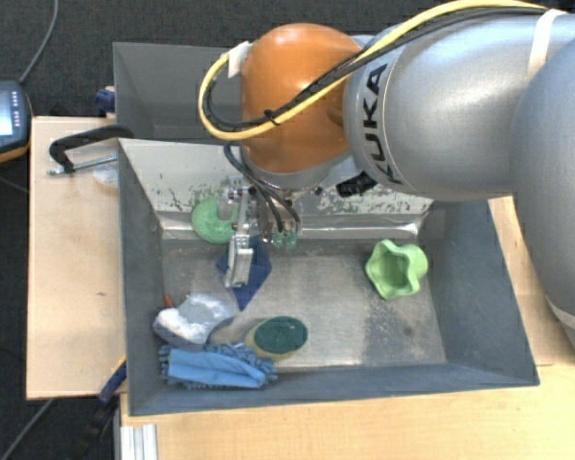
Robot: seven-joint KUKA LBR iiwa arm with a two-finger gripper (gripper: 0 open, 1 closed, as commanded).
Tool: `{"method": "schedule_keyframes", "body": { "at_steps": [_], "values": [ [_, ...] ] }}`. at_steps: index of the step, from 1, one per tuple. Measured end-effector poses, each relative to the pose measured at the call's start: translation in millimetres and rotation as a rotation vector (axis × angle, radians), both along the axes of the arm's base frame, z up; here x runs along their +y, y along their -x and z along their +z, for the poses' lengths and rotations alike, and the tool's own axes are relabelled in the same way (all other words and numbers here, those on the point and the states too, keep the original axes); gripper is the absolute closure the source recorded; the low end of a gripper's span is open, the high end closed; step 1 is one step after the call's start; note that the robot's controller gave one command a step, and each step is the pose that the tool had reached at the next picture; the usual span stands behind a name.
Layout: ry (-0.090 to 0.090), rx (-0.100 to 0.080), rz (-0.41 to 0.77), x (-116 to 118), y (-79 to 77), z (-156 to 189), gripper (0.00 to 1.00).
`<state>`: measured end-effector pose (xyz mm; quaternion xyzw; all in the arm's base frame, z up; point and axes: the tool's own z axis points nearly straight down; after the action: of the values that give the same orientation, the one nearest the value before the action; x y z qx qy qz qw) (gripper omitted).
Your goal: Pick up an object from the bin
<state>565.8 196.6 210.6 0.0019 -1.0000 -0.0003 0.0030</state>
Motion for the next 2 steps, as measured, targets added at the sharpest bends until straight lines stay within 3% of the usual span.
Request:
{"method": "schedule_keyframes", "body": {
  "at_steps": [1, 2],
  "values": [
    [-0.001, 0.005, 0.143, 35, 6.3, -120, 0.00],
    [-0.006, -0.013, 0.170, 32, 58.9, -133, 0.00]
  ]
}}
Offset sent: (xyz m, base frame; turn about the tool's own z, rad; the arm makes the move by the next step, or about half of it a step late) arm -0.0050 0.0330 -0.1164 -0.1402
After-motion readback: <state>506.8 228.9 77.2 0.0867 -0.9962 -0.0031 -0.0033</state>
